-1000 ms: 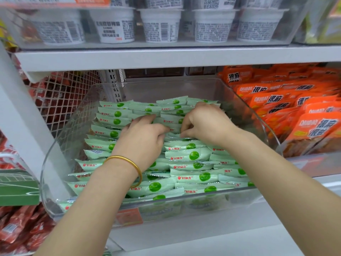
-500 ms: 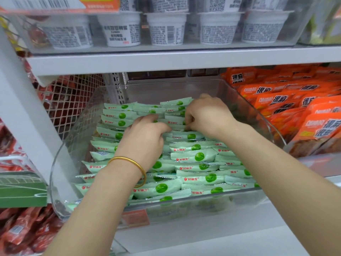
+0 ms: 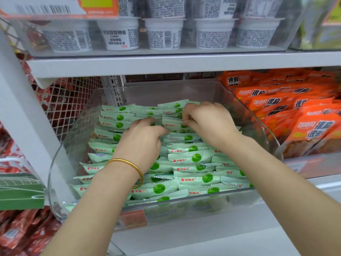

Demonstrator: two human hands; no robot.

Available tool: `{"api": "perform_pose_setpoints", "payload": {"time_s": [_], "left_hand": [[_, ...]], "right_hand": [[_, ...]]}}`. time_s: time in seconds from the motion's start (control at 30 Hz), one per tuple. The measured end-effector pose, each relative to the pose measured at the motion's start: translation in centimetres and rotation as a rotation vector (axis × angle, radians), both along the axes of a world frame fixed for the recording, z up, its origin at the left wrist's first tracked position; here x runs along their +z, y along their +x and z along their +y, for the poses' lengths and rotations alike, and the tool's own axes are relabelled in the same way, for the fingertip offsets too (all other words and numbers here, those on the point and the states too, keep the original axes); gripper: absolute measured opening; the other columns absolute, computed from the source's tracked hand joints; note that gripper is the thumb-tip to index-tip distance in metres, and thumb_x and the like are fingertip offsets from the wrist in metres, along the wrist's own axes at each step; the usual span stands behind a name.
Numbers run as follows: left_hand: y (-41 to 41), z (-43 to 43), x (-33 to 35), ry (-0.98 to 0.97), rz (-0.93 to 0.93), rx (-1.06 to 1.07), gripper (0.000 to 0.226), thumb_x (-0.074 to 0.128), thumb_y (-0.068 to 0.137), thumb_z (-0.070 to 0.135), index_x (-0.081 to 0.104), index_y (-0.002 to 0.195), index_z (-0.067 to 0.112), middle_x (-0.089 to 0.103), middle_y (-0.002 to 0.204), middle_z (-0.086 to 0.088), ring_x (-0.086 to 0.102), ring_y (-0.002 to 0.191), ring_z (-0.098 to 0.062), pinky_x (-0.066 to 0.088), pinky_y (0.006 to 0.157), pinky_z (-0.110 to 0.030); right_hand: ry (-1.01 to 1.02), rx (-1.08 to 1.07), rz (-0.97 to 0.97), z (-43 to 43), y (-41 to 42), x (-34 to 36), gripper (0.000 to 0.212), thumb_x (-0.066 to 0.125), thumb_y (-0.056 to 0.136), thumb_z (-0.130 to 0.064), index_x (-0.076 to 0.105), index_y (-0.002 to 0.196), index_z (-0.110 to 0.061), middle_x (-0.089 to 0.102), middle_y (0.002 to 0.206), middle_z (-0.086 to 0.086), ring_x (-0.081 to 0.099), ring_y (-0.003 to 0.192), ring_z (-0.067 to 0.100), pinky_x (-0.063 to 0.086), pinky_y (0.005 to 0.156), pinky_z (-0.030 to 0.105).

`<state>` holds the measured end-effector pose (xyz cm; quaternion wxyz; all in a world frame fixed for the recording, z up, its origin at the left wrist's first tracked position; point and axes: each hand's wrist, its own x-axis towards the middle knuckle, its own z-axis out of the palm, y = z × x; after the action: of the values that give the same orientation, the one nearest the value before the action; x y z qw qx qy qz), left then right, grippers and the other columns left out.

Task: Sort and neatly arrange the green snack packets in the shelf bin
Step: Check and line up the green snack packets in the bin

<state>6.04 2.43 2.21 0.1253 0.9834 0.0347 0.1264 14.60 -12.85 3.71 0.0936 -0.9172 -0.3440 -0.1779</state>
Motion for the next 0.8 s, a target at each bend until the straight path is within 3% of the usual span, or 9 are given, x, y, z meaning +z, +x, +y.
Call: {"api": "perform_pose_setpoints", "payload": {"time_s": [0.13, 0.27, 0.47, 0.67, 0.8], "left_hand": [[0.1, 0.0, -0.1, -0.001, 0.0, -0.002, 0.045, 0.041, 0.091, 0.008, 0.059, 0.125, 0.033, 0.044, 0.14, -0.008, 0.035, 0.129, -0.03, 0.033, 0.105, -0.041], [0.1, 0.1, -0.3, -0.026, -0.018, -0.015, 0.045, 0.041, 0.091, 0.006, 0.059, 0.125, 0.03, 0.046, 0.138, -0.01, 0.037, 0.127, -0.032, 0.035, 0.104, -0.042], [-0.1, 0.3, -0.4, -0.071, -0.073, -0.035, 0.044, 0.042, 0.091, 0.002, 0.061, 0.124, 0.025, 0.049, 0.136, -0.01, 0.04, 0.127, -0.03, 0.036, 0.103, -0.04], [-0.1, 0.4, -0.5, -0.065, -0.05, -0.055, 0.045, 0.041, 0.091, 0.0, 0.061, 0.124, 0.025, 0.052, 0.133, -0.007, 0.042, 0.124, -0.031, 0.037, 0.102, -0.042], [-0.1, 0.5, -0.5, -0.06, -0.032, -0.057, 0.046, 0.041, 0.091, 0.001, 0.06, 0.125, 0.025, 0.052, 0.132, -0.006, 0.042, 0.123, -0.031, 0.037, 0.101, -0.042]], "right_hand": [[0.01, 0.007, 0.138, 0.0, 0.3, 0.2, 0.011, 0.058, 0.09, -0.028, 0.057, 0.095, -0.018, 0.062, 0.087, 0.005, 0.056, 0.086, 0.028, 0.044, 0.072, 0.033], [-0.075, -0.035, 0.26, -0.3, 0.8, 1.1, 0.021, 0.066, 0.084, -0.024, 0.064, 0.102, -0.014, 0.062, 0.1, 0.005, 0.057, 0.095, 0.025, 0.051, 0.078, 0.036], [-0.092, -0.017, 0.095, -0.2, 0.6, 0.1, 0.012, 0.054, 0.093, -0.026, 0.054, 0.103, -0.019, 0.06, 0.088, 0.006, 0.055, 0.084, 0.029, 0.041, 0.063, 0.032], [-0.083, 0.017, -0.024, -0.6, 0.3, -0.3, 0.017, 0.047, 0.097, -0.031, 0.052, 0.112, -0.023, 0.063, 0.087, 0.005, 0.057, 0.084, 0.031, 0.045, 0.067, 0.034], [0.042, 0.064, -0.033, -0.6, 0.3, -0.7, 0.016, 0.052, 0.094, -0.031, 0.06, 0.106, -0.023, 0.066, 0.093, 0.0, 0.057, 0.095, 0.025, 0.047, 0.07, 0.035]]}}
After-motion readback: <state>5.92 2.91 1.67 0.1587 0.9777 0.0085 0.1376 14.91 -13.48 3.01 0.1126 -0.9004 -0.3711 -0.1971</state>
